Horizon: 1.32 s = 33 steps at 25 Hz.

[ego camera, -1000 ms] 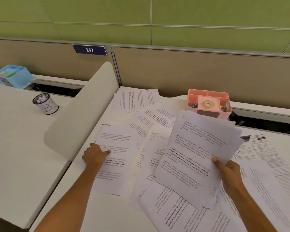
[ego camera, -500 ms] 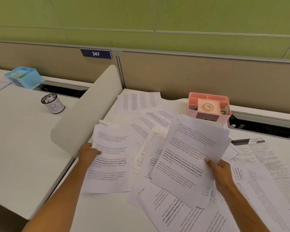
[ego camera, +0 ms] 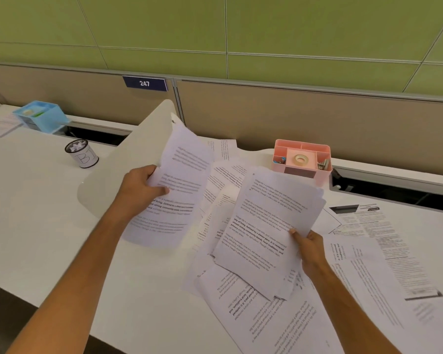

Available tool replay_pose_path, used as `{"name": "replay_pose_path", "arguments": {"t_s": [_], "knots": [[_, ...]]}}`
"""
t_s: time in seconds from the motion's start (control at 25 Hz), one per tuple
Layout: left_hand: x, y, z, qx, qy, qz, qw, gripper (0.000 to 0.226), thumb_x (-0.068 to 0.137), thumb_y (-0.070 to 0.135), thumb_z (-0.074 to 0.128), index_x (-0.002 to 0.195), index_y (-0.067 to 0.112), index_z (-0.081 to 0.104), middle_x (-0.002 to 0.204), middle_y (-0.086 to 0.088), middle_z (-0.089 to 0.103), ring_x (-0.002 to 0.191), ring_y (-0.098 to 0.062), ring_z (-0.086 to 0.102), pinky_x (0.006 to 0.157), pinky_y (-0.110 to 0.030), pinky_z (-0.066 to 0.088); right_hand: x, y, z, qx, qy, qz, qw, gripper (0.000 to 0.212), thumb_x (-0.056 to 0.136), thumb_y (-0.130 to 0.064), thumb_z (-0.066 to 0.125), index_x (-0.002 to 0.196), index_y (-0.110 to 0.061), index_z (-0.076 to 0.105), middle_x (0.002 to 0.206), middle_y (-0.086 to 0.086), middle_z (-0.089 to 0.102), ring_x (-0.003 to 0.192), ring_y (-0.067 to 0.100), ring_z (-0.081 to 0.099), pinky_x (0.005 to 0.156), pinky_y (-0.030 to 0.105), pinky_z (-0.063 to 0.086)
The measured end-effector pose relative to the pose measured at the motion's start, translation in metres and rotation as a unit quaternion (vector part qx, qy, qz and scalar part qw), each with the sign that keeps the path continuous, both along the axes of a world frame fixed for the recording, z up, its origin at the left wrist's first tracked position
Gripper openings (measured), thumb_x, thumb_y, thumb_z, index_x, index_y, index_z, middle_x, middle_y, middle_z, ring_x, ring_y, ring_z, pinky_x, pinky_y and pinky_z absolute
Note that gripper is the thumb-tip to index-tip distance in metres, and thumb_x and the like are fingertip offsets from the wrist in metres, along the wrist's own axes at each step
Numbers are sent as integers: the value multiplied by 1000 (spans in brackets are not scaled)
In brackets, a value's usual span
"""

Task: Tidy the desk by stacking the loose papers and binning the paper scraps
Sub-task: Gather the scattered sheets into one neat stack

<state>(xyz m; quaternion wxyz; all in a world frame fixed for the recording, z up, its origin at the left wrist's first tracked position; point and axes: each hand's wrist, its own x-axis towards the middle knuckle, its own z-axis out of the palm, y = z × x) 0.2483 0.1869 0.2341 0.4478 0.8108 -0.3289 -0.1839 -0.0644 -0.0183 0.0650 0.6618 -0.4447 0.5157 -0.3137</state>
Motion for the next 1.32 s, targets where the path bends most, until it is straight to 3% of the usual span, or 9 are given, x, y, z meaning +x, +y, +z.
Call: {"name": "replay_pose_path", "arguments": {"t_s": [0.12, 0.32, 0.44, 0.6, 0.92, 1.04, 1.12, 1.2, 1.32], "knots": [[-37, -3, 24, -42, 36, -71, 996, 34, 78, 3, 76, 110, 13, 71, 102, 4, 75, 89, -13, 72, 73, -23, 56, -2, 2, 6, -8, -28, 7, 1000, 17, 89, -12, 66, 106, -8, 66, 98, 11, 73, 90, 30, 70, 76, 40, 57], [-80, -15, 12, -60, 126, -134, 981, 31, 73, -7, 77, 98, 11, 74, 98, -1, 76, 90, -18, 73, 77, -26, 58, -10, 6, 26, -34, -46, 45, 997, 13, 91, -8, 62, 103, -6, 67, 93, 8, 74, 84, 25, 72, 63, 30, 57], [-98, -27, -19, -107, 214, -92, 967, 31, 64, 1, 83, 90, 17, 77, 99, -6, 76, 93, -25, 72, 78, -34, 59, -16, 11, 34, -66, -37, 99, 992, 17, 92, 1, 55, 103, 1, 68, 94, 12, 74, 83, 26, 73, 65, 29, 59], [-116, -37, -57, -118, 312, -16, 943, 34, 68, 4, 81, 101, 3, 72, 101, -14, 75, 99, -37, 69, 79, -41, 58, -21, 15, 40, -97, -42, 150, 983, 13, 90, 4, 57, 94, 4, 70, 86, 13, 75, 82, 32, 72, 73, 43, 60], [-131, -28, -97, -134, 325, 74, 933, 41, 77, 4, 76, 116, 6, 62, 110, -13, 72, 100, -33, 69, 86, -48, 56, -23, 32, 47, -90, -68, 193, 975, 18, 89, 6, 59, 97, -4, 72, 90, 9, 76, 85, 29, 73, 80, 49, 59], [-131, -27, -100, -114, 305, 106, 939, 46, 78, 5, 77, 118, 9, 54, 110, -11, 70, 95, -30, 70, 79, -45, 58, -15, 44, 51, -71, -79, 193, 975, 18, 97, -13, 55, 98, -7, 72, 89, 7, 76, 86, 28, 73, 75, 44, 60], [-128, -27, -99, -103, 289, 100, 947, 42, 80, 6, 76, 117, 9, 56, 109, -9, 71, 94, -27, 70, 76, -40, 58, -8, 51, 57, -52, -86, 184, 978, 37, 103, -33, 39, 100, -13, 70, 86, 0, 76, 81, 19, 74, 62, 27, 58], [-123, -30, -98, -107, 272, 89, 952, 36, 82, 5, 73, 116, 9, 61, 108, -8, 72, 96, -28, 71, 76, -39, 59, -3, 55, 57, -48, -125, 182, 974, 52, 101, -47, 27, 110, -16, 67, 94, -3, 76, 85, 16, 74, 62, 24, 57], [-119, -39, -95, -129, 249, 85, 956, 32, 84, 2, 71, 115, 9, 62, 106, -9, 72, 94, -27, 70, 77, -38, 60, 7, 54, 54, -94, -126, 199, 967, 39, 92, -45, 50, 118, -19, 63, 108, -1, 73, 96, 20, 71, 73, 32, 60]]}}
